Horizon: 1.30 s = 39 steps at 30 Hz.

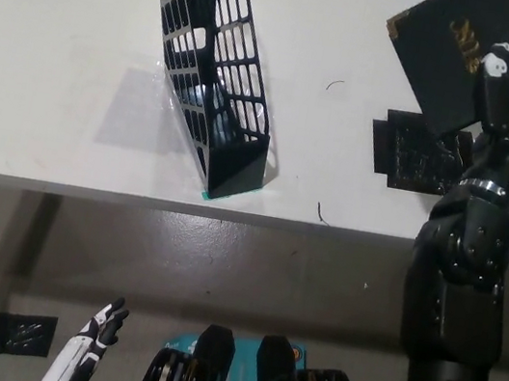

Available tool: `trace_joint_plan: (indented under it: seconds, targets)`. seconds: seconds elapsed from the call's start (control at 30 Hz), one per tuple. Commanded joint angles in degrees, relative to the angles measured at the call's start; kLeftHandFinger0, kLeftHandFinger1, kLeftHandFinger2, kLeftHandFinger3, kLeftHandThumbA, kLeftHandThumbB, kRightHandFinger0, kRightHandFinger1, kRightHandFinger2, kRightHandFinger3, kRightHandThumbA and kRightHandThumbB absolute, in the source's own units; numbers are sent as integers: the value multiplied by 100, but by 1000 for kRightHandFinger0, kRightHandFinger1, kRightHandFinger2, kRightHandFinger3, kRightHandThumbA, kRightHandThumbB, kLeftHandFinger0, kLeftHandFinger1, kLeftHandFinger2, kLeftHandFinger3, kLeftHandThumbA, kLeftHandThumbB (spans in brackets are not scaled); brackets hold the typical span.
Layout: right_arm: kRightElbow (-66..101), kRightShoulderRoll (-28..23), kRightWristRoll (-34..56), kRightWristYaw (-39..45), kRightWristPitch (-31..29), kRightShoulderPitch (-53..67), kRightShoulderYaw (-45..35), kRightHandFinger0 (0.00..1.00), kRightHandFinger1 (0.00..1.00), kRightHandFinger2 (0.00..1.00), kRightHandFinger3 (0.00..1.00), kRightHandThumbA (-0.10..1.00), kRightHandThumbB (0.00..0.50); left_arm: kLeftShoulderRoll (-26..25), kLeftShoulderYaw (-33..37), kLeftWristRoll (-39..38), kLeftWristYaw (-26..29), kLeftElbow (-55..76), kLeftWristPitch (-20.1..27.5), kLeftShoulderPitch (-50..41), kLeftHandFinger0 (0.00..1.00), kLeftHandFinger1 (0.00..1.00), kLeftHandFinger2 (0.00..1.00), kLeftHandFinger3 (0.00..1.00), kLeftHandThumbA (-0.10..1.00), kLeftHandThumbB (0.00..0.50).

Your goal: A notebook is kept standing on the table on the right hand side and a black shelf is kept on the left hand side and the robot uses its right hand to grab the notebook and places it in the shelf

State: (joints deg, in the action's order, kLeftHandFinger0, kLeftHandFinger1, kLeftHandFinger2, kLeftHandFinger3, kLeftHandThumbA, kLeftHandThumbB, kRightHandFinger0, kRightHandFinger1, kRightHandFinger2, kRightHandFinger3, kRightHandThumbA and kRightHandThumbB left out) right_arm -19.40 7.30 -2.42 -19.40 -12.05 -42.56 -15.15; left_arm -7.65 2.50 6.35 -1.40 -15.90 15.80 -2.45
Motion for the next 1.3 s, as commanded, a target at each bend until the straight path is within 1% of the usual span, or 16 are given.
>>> trace_joint_plan:
  seconds: [0.0, 0.07, 0.17, 0.23, 0.3, 0.33, 0.47, 0.53, 0.63, 0.73, 0.8, 0.87, 0.93, 1.0, 1.13, 1.27]
  targets:
    - [2393, 235, -2707, 48, -275, -862, 1494, 0, 87, 590, 777, -100, 94, -127, 23, 69, -60, 226, 103, -18, 1000, 1000, 1000, 1000, 1000, 163]
    - [2416, 253, -2711, 37, -239, -885, 1557, 0, 86, 590, 776, -100, 94, -124, 21, 62, -57, 200, 119, -12, 1000, 1000, 1000, 1000, 1000, 176]
    - [2465, 258, -2804, -8, -122, -947, 1702, 0, 75, 583, 775, -100, 89, -124, 15, 3, -87, 165, 140, -16, 1000, 1000, 1000, 1000, 1000, 170]
    - [2450, 277, -2743, -30, -148, -992, 1757, 0, 63, 581, 785, -100, 91, -127, 25, 41, -73, 165, 139, -25, 1000, 1000, 1000, 1000, 1000, 178]
    - [2461, 291, -2704, -55, -112, -1016, 1814, 0, 43, 577, 784, -100, 97, -127, 39, 75, -65, 168, 129, -37, 1000, 1000, 1000, 1000, 1000, 176]
    - [2458, 328, -2635, -53, -106, -1043, 1847, 5, 42, 584, 787, -100, 97, -134, 44, 84, -74, 208, 94, -55, 1000, 1000, 1000, 1000, 1000, 166]
    - [2464, 378, -2787, -151, 96, -1146, 1986, 0, 62, 615, 788, -100, 93, -130, 51, 57, -96, 242, 32, -67, 1000, 1000, 1000, 1000, 1000, 174]
    - [2370, 418, -2834, -214, 168, -1194, 2058, 0, 51, 610, 786, -100, 87, -131, 48, 60, -88, 252, 19, -82, 1000, 1000, 1000, 1000, 1000, 176]
    - [2168, 467, -2919, -317, 235, -1244, 2122, 0, 47, 608, 785, -100, 89, -138, 73, 78, -91, 262, 27, -94, 1000, 1000, 1000, 1000, 1000, 164]
    - [1785, 534, -2963, -487, 167, -1292, 2166, 0, 66, 627, 794, -100, 97, -137, 98, 124, -59, 269, 32, -128, 1000, 1000, 1000, 1000, 1000, 162]
    - [1467, 536, -3072, -646, 93, -1318, 2192, 0, 87, 657, 798, -100, 102, -145, 100, 133, -50, 250, 73, -138, 1000, 1000, 1000, 1000, 1000, 158]
    - [1240, 567, -3042, -720, 62, -1323, 2184, 0, 114, 673, 801, -100, 102, -163, 107, 160, -56, 283, 37, -155, 1000, 1000, 1000, 1000, 1000, 170]
    - [1016, 585, -3042, -826, 34, -1345, 2171, 0, 131, 670, 800, -100, 107, -172, 109, 152, -75, 302, 19, -150, 1000, 1000, 1000, 1000, 1000, 169]
    - [666, 565, -3086, -999, -122, -1394, 2191, 0, 133, 664, 803, -100, 105, -180, 116, 150, -92, 337, -11, -156, 1000, 1000, 1000, 1000, 1000, 165]
    - [233, 544, -3067, -1111, -170, -1440, 2214, 0, 146, 662, 817, -100, 98, -159, 114, 149, -75, 330, 15, -186, 1000, 1000, 1000, 1000, 1000, 164]
    - [-253, 484, -3096, -1294, -200, -1526, 2216, 0, 140, 642, 815, -100, 88, -200, 124, 158, -74, 182, 251, -126, 1000, 1000, 1000, 1000, 1000, 149]
